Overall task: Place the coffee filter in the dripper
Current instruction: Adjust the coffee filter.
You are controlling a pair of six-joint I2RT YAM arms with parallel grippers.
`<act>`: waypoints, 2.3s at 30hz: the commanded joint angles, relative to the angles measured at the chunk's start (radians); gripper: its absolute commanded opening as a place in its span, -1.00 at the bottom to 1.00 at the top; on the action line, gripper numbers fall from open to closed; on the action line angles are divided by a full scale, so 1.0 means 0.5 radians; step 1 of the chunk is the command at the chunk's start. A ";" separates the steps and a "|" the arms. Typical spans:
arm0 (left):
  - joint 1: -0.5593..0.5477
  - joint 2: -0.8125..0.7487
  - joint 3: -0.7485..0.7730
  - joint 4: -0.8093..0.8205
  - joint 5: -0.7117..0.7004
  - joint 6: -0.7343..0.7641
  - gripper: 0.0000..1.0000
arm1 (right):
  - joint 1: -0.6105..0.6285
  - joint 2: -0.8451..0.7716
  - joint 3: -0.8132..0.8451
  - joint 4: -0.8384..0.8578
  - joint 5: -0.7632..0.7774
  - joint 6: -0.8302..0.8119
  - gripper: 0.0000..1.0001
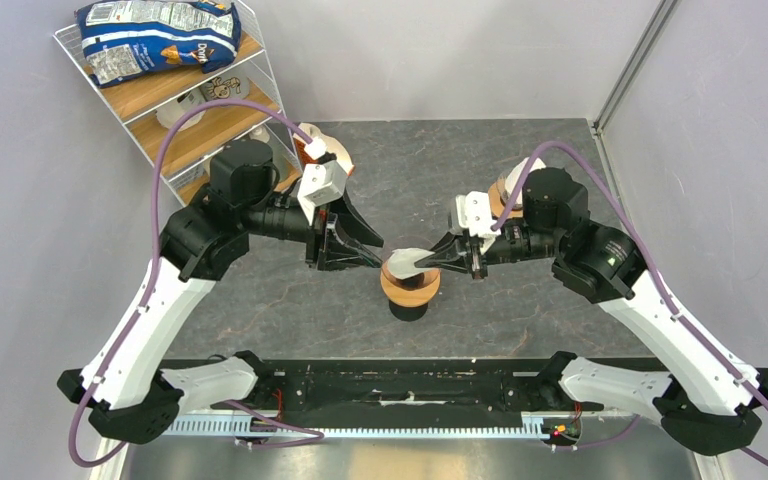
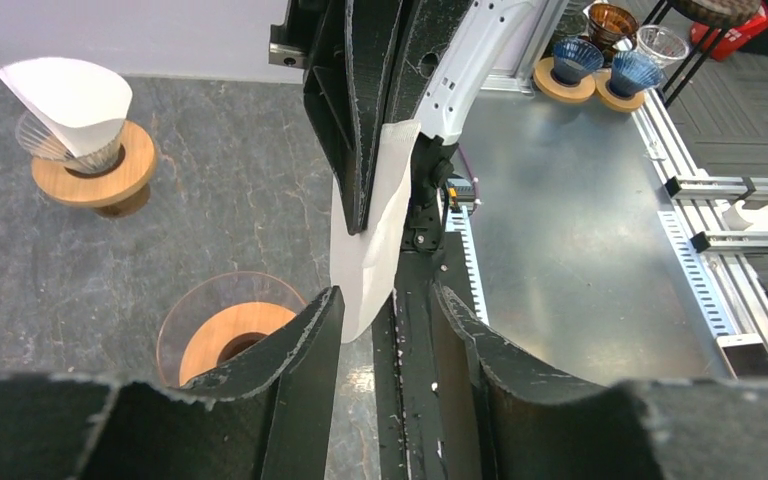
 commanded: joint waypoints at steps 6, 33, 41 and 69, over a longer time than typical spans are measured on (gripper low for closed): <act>-0.016 -0.001 -0.005 0.225 0.146 -0.045 -0.14 | 0.008 0.004 0.022 0.133 -0.154 -0.119 -1.00; -0.139 0.088 0.000 0.134 -0.024 0.076 -0.33 | 0.011 0.052 0.069 0.195 -0.194 -0.029 -1.00; -0.139 0.091 -0.015 0.005 0.001 0.228 -0.37 | 0.011 0.049 0.076 0.195 -0.194 0.039 -1.00; -0.105 0.063 -0.038 0.105 -0.050 0.008 -0.96 | 0.008 0.054 0.221 -0.338 0.159 0.047 -0.19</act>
